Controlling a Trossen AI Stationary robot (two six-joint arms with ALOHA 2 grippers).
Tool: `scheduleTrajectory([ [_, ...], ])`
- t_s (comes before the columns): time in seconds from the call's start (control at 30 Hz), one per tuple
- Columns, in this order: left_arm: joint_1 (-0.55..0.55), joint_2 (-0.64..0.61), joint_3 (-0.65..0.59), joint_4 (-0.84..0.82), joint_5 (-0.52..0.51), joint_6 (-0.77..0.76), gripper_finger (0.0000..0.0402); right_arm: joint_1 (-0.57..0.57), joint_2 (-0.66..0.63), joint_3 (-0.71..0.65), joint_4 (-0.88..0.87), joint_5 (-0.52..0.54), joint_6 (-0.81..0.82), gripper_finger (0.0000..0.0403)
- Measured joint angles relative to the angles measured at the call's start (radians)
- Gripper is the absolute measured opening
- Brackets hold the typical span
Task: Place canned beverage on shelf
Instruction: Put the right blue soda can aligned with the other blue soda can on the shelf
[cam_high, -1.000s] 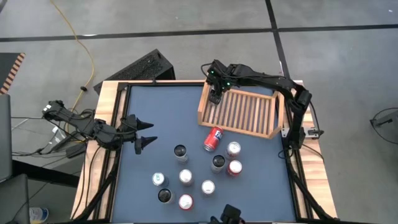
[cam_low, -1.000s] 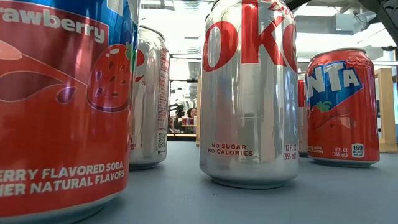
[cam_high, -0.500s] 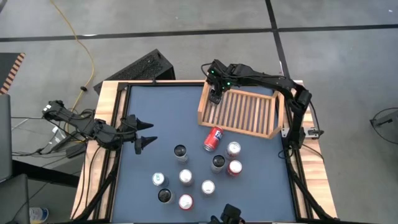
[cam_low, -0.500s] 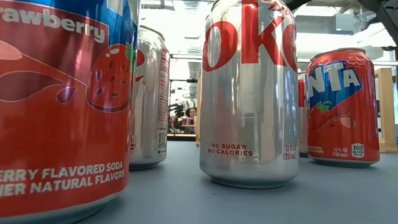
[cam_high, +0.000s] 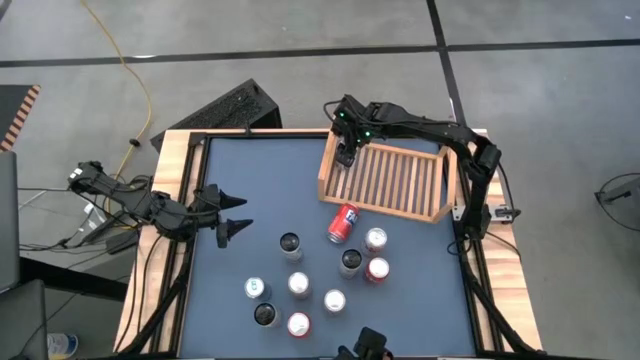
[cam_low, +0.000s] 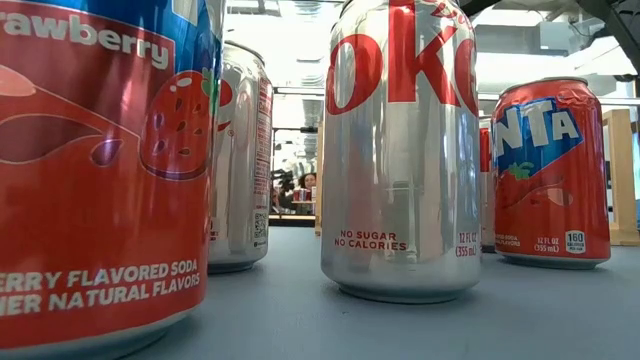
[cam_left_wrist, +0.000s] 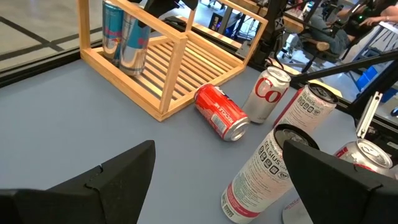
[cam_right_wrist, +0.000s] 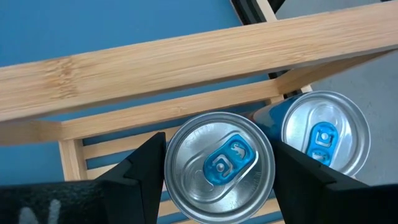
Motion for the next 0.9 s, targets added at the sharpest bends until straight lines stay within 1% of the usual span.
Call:
scheduleTrajectory([
  [0.23,0.0,0.0,0.0,0.0,0.0,0.0,0.0341,0.0,0.0,0.0,-0.001,-0.001,0.0,0.024],
  [0.5,0.0,0.0,0.0,0.0,0.0,0.0,0.0341,0.0,-0.001,-0.05,0.033,-0.001,0.0,0.024],
  [0.9,0.0,0.0,0.0,0.0,0.0,0.0,0.0341,0.0,-0.002,-0.051,0.033,-0.001,-0.008,0.024],
])
